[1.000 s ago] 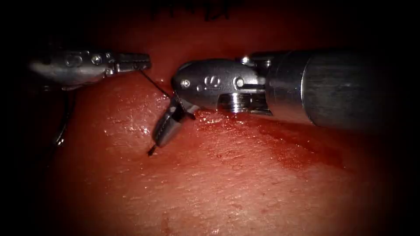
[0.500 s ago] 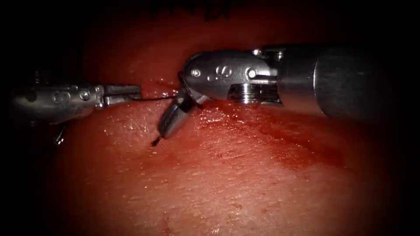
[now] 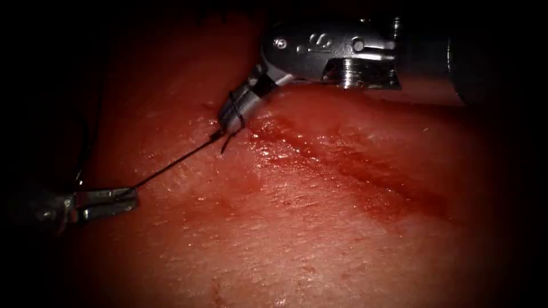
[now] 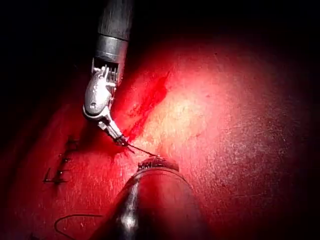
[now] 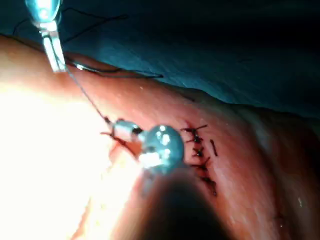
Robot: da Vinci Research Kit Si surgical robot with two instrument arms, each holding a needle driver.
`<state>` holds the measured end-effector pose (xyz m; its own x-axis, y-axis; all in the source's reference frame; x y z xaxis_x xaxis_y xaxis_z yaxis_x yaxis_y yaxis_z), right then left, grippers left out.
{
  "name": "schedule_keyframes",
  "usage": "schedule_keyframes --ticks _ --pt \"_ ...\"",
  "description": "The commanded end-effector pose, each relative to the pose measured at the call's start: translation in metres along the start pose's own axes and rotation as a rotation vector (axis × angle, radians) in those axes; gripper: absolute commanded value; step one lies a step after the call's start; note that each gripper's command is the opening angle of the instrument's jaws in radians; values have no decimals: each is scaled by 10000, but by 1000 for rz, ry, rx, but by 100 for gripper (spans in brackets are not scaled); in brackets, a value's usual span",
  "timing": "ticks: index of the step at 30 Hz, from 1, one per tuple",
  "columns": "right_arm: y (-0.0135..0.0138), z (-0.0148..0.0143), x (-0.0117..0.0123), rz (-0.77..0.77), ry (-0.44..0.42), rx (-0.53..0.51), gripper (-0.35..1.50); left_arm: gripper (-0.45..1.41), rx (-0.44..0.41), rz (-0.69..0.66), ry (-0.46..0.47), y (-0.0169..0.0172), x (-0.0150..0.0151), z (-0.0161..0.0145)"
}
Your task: Wound Closure
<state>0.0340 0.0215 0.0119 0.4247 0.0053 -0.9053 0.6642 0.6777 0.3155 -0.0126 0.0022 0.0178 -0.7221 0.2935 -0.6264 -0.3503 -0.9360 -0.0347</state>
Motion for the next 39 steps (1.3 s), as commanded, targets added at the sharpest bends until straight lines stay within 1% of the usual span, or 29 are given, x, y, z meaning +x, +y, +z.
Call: schedule_keyframes --ticks 1,5,7,14,18,23,26,30,31,33,36,37,39 --pt "6 1 -6 -1 -2 -6 -35 -45 -1 0 3 5 2 5" --pt "1 -10 -15 -1 -8 -15 -35 -45 -2 6 3 15 6 -2" --pt "-5 -20 -24 -3 -15 -29 -35 -45 -5 14 5 22 5 -11" --pt "-11 -32 -33 -2 -20 -45 -35 -45 -12 23 11 32 -3 -29" --pt "-11 -29 -37 4 -19 -63 -35 -45 -9 26 12 43 -5 -34" --pt "-16 -16 -42 15 2 -76 -35 -45 -3 31 16 55 -8 -36" --pt "-17 -17 -45 49 11 -101 -35 -45 -5 34 15 59 -10 -40" --pt "-15 -32 -54 111 21 -162 -35 -45 -12 44 10 69 -17 -48" --pt "-14 -38 -59 149 25 -199 -35 -45 -14 55 8 75 -21 -50" --pt "-13 -43 -63 184 25 -239 -35 -45 -13 59 4 81 -25 -51" --pt "-13 -48 -68 265 84 -323 -35 -45 -10 56 1 86 -28 -49" --pt "-16 -48 -70 316 105 -372 -35 -45 -14 58 -1 89 -28 -47" --pt "-21 -43 -73 374 115 -424 -35 -45 -16 58 0 89 -28 -47"
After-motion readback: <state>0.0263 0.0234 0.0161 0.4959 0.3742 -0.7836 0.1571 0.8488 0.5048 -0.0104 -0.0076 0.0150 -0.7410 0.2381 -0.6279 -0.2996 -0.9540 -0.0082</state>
